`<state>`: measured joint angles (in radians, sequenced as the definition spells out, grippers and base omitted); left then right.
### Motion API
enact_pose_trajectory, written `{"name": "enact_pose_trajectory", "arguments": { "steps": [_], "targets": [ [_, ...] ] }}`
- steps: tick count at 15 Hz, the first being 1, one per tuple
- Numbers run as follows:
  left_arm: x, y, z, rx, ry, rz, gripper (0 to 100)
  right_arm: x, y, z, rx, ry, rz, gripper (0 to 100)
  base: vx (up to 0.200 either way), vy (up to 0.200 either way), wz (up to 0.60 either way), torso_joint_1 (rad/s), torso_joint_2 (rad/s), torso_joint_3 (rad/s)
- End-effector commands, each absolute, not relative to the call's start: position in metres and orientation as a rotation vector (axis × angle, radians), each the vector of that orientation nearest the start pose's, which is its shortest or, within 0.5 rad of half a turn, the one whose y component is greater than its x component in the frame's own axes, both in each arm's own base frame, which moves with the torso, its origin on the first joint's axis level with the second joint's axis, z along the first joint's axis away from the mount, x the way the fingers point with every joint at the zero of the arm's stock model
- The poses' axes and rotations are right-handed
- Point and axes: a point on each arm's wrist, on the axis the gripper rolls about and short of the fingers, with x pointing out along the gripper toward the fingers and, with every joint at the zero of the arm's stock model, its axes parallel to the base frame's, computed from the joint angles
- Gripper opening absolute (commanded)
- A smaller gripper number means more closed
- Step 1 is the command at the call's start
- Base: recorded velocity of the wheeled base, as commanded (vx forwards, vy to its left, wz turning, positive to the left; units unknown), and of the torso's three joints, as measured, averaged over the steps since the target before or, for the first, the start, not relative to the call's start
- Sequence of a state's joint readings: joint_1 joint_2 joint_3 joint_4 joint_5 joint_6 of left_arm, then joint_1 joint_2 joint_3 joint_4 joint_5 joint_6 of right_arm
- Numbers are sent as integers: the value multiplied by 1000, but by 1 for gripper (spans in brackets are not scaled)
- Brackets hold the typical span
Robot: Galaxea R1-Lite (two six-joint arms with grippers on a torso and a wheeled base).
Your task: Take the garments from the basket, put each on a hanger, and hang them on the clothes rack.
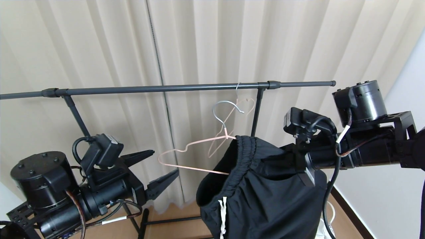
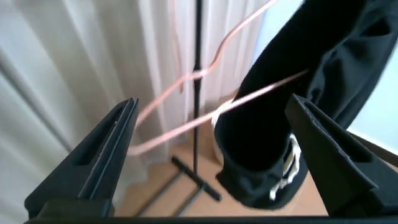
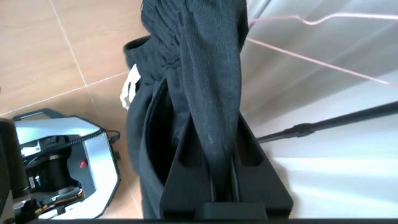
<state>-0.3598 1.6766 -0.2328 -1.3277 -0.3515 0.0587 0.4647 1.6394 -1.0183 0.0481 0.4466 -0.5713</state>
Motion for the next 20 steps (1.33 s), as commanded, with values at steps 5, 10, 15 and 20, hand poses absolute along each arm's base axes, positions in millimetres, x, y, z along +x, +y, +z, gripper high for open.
{"name": "enact_pose_trajectory", "arguments": {
  "steps": [5, 10, 15, 20],
  "targets": [
    [198, -86, 153, 21, 393, -590, 100, 251, 126, 200, -508, 334, 1002, 0, 0, 0, 0, 0, 0, 0],
    [206, -118, 121, -195, 649, -478, 100, 248, 126, 196, -504, 253, 1013, 0, 0, 0, 0, 0, 0, 0],
    [216, -125, 99, -388, 712, -410, 100, 248, 126, 198, -480, 254, 1006, 0, 0, 0, 0, 0, 0, 0],
    [209, -107, 89, -544, 665, -378, 100, 245, 125, 206, -449, 241, 996, 0, 0, 0, 0, 0, 0, 0]
  ]
}}
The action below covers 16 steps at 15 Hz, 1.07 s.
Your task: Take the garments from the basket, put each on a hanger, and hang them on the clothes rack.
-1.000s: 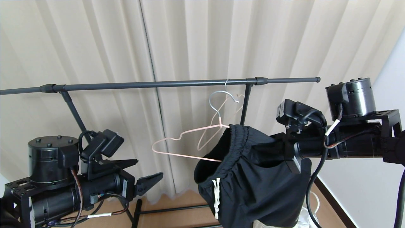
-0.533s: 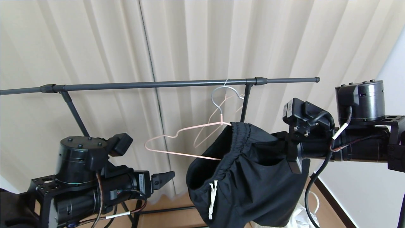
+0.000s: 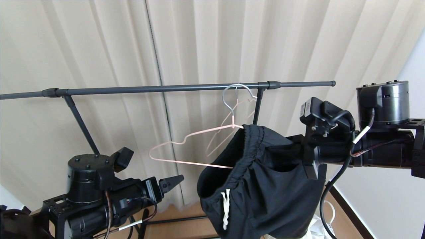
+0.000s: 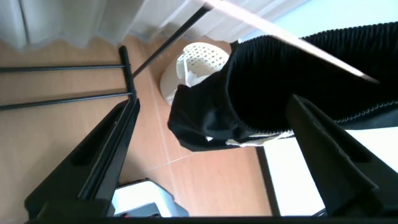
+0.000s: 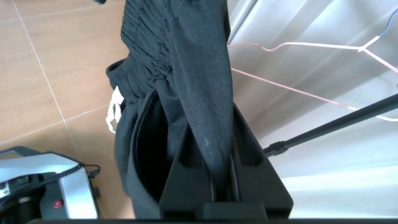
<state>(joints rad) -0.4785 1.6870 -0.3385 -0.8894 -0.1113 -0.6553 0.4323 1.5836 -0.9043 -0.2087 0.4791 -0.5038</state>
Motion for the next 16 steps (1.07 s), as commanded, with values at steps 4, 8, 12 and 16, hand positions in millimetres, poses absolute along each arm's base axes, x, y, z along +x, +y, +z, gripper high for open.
{"name": "enact_pose_trajectory", "arguments": {
  "steps": [4, 8, 12, 16],
  "targets": [
    [208, -103, 87, -579, 651, -412, 100, 238, 122, 214, -414, 224, 1000, 0, 0, 0, 0, 0, 0, 0],
    [218, -109, 82, -604, 672, -457, 100, 230, 120, 221, -371, 197, 1066, 0, 0, 0, 0, 0, 0, 0],
    [231, -116, 77, -609, 659, -478, 100, 227, 118, 223, -370, 190, 1070, 0, 0, 0, 0, 0, 0, 0],
    [235, -125, 72, -597, 674, -496, 100, 227, 120, 222, -371, 192, 1076, 0, 0, 0, 0, 0, 0, 0]
  ]
}}
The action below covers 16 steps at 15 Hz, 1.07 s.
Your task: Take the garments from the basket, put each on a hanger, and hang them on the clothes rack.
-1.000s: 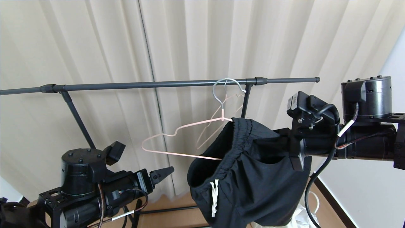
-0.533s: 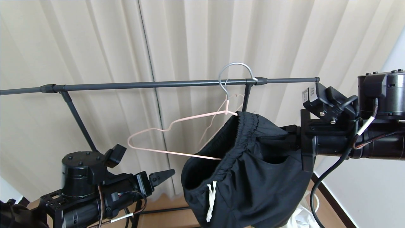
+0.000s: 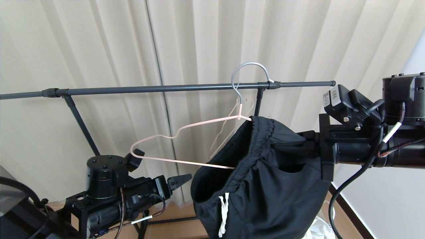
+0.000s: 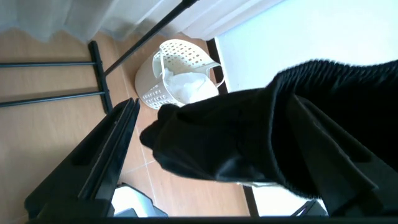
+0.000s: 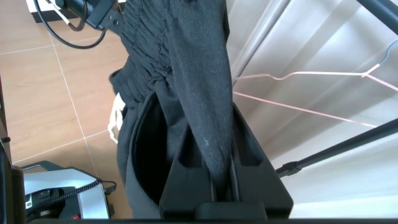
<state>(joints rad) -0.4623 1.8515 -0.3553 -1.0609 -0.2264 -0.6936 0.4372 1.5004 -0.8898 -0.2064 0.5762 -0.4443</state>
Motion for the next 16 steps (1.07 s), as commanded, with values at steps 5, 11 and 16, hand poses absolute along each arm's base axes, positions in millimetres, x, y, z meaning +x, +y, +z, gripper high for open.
{"name": "enact_pose_trajectory", "arguments": {
  "steps": [5, 11, 16],
  "targets": [
    [234, -133, 66, -582, 686, -518, 100, 227, 121, 222, -371, 191, 1079, 0, 0, 0, 0, 0, 0, 0],
    [232, -145, 59, -553, 705, -551, 100, 225, 121, 221, -372, 190, 1084, 0, 0, 0, 0, 0, 0, 0],
    [231, -141, 64, -549, 678, -540, 0, 227, 122, 219, -371, 199, 1084, 0, 0, 0, 0, 0, 0, 0]
  ]
}}
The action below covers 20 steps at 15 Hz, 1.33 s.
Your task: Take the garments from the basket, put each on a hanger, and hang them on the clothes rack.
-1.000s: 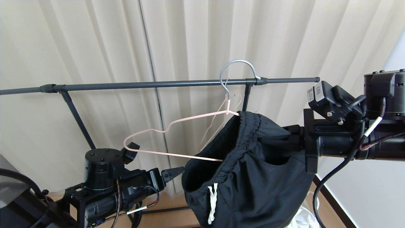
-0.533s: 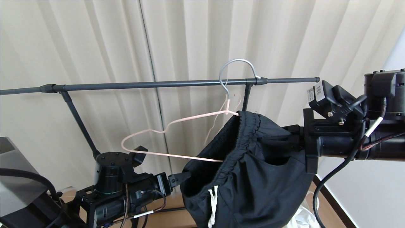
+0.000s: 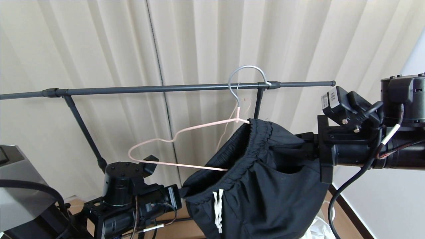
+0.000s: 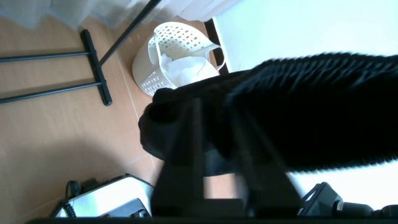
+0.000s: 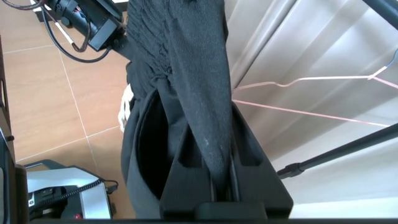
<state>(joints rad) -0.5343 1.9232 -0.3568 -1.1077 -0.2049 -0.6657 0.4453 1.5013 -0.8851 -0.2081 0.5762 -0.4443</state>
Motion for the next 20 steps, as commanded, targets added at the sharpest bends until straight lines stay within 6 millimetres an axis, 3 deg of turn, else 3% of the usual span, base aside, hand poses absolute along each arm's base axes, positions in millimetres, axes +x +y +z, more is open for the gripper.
{"name": "enact_pose_trajectory", "arguments": {
  "steps": [1, 20],
  "targets": [
    [230, -140, 65, -550, 674, -539, 0, 228, 122, 219, -371, 201, 1082, 0, 0, 0, 0, 0, 0, 0],
    [236, -86, 96, -534, 477, -386, 0, 250, 109, 206, -381, 208, 1001, 0, 0, 0, 0, 0, 0, 0]
  ]
}}
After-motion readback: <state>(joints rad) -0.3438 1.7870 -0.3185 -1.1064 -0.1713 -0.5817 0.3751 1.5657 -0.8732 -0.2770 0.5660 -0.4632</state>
